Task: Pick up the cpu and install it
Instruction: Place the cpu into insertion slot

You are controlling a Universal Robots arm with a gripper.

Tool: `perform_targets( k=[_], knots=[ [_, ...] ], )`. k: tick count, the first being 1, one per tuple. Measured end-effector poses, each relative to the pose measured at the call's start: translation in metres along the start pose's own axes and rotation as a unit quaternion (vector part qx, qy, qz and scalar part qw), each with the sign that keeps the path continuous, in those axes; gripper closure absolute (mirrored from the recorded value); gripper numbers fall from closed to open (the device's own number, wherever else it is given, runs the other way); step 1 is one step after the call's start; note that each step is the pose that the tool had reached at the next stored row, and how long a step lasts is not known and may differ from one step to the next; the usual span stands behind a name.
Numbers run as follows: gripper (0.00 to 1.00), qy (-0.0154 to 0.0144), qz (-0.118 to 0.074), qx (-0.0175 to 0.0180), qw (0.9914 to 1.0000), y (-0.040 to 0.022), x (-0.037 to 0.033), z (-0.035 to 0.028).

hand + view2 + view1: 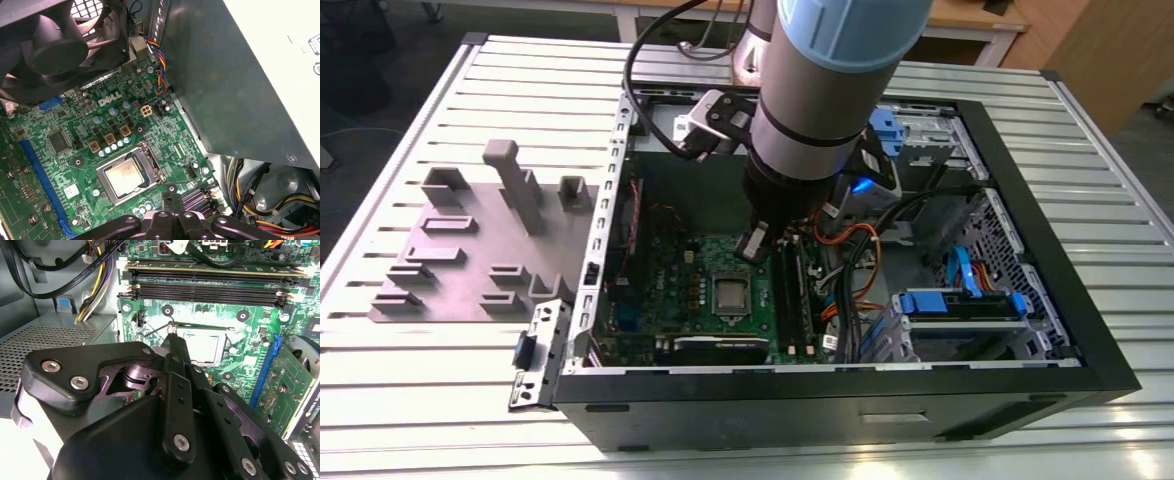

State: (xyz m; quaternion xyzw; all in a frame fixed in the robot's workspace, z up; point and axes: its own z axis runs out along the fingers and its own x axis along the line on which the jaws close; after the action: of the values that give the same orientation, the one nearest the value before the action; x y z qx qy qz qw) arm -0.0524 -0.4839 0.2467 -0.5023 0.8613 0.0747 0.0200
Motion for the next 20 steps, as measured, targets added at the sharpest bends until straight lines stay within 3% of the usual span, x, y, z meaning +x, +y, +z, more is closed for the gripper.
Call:
perform_targets(
  k=[5, 7, 10, 15, 20],
  knots=[
    [0.89, 0.0004, 0.000, 0.0002, 1.00000, -0.0002, 0.0008, -0.0001],
    [0.89, 0.0005, 0.000, 0.0003, 1.00000, 0.0031, 0.0048, -0.0001],
    [0.89, 0.0050, 0.000, 0.0017, 0.99999, 0.0059, 0.0080, 0.0005],
    [0.89, 0.0109, 0.000, 0.0044, 0.99993, 0.0038, 0.0188, -0.0002],
    [0.89, 0.0115, 0.000, 0.0047, 0.99992, 0.0095, 0.0227, 0.0008]
  ],
)
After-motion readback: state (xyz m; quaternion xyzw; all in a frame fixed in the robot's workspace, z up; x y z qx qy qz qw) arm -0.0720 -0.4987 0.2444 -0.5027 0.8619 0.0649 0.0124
